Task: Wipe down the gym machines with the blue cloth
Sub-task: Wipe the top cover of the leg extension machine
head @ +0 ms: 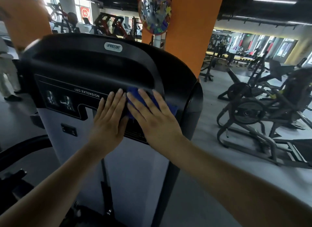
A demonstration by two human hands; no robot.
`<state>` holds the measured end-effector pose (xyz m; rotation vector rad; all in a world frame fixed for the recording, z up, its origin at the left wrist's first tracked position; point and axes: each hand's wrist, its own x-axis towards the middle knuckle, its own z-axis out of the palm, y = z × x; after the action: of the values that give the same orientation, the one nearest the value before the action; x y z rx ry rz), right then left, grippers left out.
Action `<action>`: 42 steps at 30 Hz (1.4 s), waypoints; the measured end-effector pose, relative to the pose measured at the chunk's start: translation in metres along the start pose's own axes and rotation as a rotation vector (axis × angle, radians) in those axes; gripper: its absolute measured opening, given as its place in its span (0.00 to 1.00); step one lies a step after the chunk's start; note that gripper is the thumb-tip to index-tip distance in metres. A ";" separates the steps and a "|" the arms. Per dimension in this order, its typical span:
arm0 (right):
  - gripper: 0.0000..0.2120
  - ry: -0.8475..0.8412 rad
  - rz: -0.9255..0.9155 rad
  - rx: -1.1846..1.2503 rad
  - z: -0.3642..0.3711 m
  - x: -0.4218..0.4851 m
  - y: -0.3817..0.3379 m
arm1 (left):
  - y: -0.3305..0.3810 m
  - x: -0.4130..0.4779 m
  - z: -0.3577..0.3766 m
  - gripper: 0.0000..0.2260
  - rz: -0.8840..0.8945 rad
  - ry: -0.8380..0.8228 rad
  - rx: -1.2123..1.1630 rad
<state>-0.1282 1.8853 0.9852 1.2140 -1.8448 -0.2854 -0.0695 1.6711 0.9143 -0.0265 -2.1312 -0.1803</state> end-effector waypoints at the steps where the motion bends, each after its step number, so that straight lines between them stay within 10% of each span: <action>1: 0.34 -0.040 -0.070 -0.042 0.007 -0.003 -0.010 | -0.007 -0.002 -0.001 0.30 -0.004 -0.009 0.000; 42: 0.34 -0.092 -0.022 -0.005 0.106 -0.004 -0.136 | -0.141 -0.031 0.008 0.29 0.202 -0.027 -0.046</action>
<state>-0.1240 1.7939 0.8392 1.2362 -1.9096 -0.3632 -0.0723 1.5349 0.8677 -0.2716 -2.1351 -0.1094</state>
